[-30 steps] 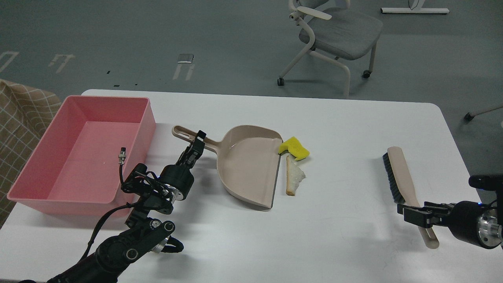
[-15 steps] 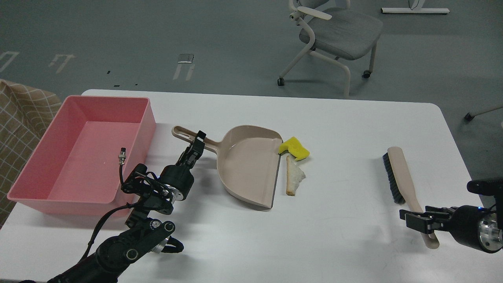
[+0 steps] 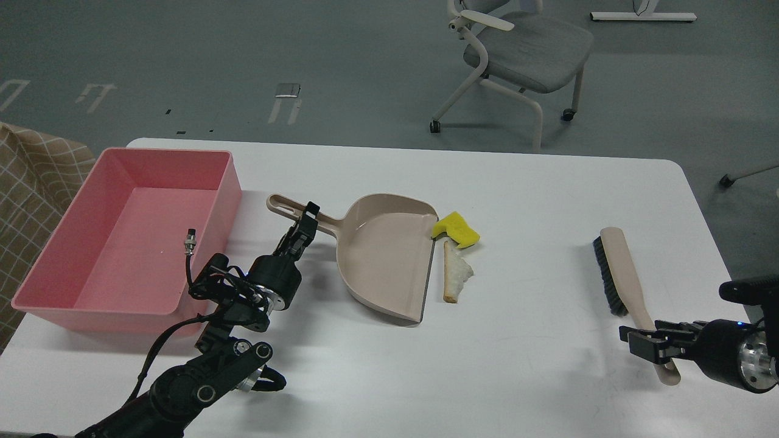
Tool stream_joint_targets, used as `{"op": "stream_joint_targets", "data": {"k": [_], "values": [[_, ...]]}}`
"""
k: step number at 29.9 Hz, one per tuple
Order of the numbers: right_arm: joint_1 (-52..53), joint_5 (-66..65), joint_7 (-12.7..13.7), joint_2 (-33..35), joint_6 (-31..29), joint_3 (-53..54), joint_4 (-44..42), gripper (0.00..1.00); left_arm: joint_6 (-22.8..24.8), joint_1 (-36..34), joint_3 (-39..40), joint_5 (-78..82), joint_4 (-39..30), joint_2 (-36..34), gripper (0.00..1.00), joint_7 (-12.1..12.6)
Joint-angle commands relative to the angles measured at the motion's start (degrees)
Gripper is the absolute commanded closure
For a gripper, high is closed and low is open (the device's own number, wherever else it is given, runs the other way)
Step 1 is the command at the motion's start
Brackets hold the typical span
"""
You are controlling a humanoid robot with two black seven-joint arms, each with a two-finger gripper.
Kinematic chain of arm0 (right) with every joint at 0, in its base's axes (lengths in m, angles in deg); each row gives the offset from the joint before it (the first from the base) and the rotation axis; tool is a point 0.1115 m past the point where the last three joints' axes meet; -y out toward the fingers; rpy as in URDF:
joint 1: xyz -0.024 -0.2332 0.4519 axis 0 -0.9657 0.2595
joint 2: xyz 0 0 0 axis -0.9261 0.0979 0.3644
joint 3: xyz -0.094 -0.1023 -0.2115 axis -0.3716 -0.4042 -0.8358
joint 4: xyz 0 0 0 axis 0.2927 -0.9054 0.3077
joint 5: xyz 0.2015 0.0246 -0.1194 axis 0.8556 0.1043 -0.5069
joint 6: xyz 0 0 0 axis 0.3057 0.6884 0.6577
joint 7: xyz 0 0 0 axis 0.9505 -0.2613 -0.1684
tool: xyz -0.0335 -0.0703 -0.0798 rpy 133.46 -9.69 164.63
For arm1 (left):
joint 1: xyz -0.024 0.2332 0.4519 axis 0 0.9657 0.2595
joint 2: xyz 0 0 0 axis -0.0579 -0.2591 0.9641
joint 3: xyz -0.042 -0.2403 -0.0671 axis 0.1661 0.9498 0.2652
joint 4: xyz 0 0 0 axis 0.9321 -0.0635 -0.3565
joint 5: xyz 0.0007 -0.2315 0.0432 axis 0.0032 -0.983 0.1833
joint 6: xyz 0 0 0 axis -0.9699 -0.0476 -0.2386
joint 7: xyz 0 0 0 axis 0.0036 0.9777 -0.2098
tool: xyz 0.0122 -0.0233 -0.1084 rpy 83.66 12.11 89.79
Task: Sweep and dump garbage into bin
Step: 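Grasp the wooden brush handle with the right gripper, then lift the brush and swing it toward the dustpan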
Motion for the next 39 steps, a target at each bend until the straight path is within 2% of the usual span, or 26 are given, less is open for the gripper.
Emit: {"op": "stream_joint_targets", "data": {"k": [1,20,30,39], "values": [[0.0,0.0,0.0,0.0,0.0,0.0,0.0,0.41,0.0,0.1,0.0,0.0,0.0,0.1,0.73,0.0],[0.3,0.0,0.1,0.2,0.0,-1.9,0.2,0.55,0.0,0.0,0.0,0.0,0.0,-0.3,0.73,0.2],[1.1,0.1,0.0,0.2,0.0,-1.9,0.2,0.69,0.0,0.0,0.0,0.0,0.0,-0.2,0.73,0.3],[1.1,0.2,0.2,-0.4,0.0,-1.8,0.7,0.71,0.0,0.0,0.0,0.0,0.0,0.0,0.73,0.3]]}}
